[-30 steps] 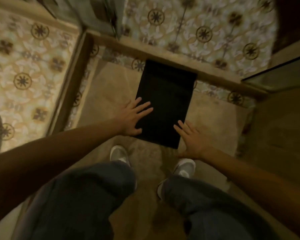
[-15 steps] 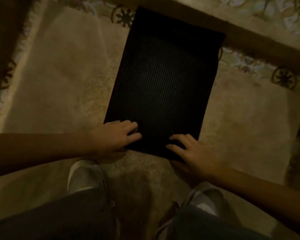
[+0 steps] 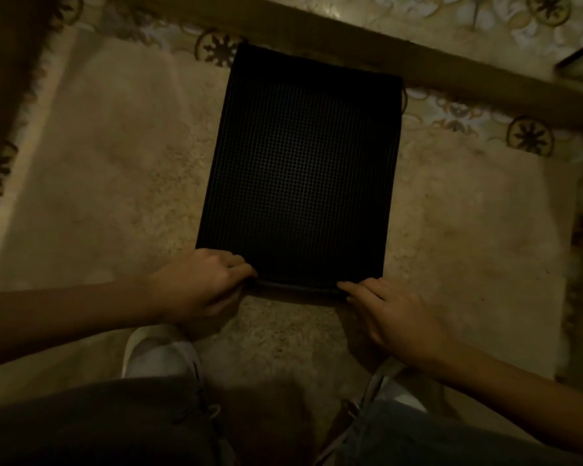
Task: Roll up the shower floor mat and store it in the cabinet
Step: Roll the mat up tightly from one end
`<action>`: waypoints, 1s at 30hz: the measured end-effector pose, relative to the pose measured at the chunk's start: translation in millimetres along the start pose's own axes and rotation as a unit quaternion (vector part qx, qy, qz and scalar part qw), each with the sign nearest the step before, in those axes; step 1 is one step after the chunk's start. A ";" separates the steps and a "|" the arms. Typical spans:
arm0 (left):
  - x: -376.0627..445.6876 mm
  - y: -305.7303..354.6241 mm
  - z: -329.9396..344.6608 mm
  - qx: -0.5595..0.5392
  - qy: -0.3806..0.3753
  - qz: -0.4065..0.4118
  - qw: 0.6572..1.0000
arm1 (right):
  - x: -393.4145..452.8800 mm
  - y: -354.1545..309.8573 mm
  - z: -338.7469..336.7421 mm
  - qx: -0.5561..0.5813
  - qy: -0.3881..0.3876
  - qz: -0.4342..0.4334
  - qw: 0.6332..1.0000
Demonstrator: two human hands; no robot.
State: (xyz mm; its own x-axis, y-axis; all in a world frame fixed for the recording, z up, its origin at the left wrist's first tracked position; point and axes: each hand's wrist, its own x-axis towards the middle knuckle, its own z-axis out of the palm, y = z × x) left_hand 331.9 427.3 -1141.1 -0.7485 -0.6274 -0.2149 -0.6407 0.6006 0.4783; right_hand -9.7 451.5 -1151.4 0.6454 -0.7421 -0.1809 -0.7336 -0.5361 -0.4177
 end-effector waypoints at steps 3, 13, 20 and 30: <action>-2.7 3.5 8.0 -0.082 0.001 -0.022 0.996 | -7.5 7.6 -0.4 0.098 -0.001 -0.004 0.995; -20.1 9.1 32.4 -0.054 -0.009 -0.029 0.998 | -20.2 8.2 17.0 0.122 0.020 -0.010 0.992; -20.0 12.3 40.5 0.138 0.092 0.121 0.979 | -15.2 -1.4 19.5 -0.090 0.015 -0.065 0.994; -21.8 26.6 34.0 0.129 0.043 0.077 0.988 | -24.7 2.1 21.2 -0.093 -0.005 -0.077 0.993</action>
State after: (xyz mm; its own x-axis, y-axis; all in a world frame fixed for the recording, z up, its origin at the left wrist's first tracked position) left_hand 325.4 473.8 -1152.6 -0.8297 -0.5527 -0.0782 -0.5518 0.7908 0.2648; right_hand -22.6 477.2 -1166.7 0.7543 -0.6420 -0.1374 -0.6522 -0.7084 -0.2698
